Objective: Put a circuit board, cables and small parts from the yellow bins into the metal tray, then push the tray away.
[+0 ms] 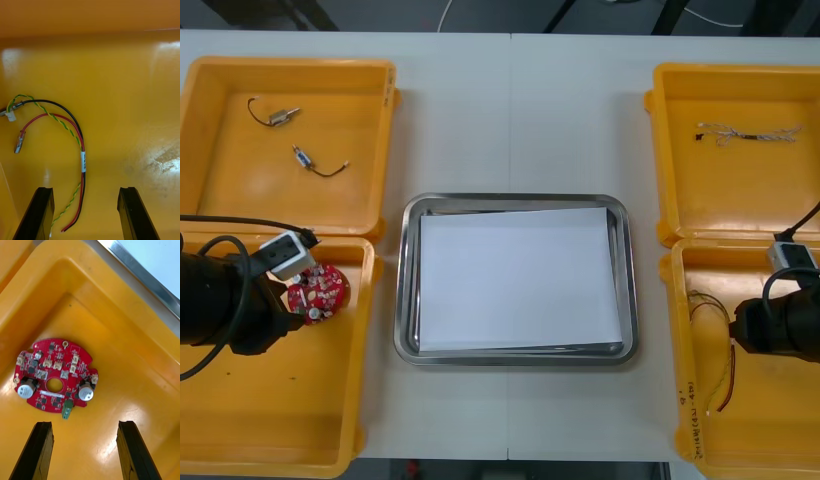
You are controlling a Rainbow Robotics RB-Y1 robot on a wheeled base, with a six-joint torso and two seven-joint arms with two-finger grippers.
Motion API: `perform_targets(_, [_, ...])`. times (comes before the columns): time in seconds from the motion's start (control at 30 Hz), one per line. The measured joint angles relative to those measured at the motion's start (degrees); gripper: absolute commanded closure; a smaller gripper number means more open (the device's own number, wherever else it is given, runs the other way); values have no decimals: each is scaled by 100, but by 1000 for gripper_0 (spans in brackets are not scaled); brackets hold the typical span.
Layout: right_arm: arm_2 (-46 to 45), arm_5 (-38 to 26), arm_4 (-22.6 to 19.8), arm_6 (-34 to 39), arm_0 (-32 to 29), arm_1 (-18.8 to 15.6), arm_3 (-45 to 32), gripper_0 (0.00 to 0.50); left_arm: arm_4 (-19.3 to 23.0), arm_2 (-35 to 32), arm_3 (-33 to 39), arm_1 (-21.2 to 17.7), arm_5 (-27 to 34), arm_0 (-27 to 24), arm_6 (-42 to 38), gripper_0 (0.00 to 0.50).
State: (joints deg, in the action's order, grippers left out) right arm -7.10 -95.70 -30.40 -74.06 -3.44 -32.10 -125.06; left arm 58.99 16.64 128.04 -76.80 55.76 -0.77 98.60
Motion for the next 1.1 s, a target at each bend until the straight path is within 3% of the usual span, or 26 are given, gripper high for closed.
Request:
perform_targets(0.13, [154, 184, 61, 0, 2, 0, 125, 0, -239, 459, -7, -41, -113, -329, 0, 0])
perform_targets(0.37, [189, 607, 61, 0, 7, 1, 566, 0, -273, 848, -169, -41, -387, -662, 0, 0])
perform_targets(1.1, [341, 890, 60, 178, -4, 6, 643, 0, -354, 1202, -632, -42, -786, -767, 338, 0])
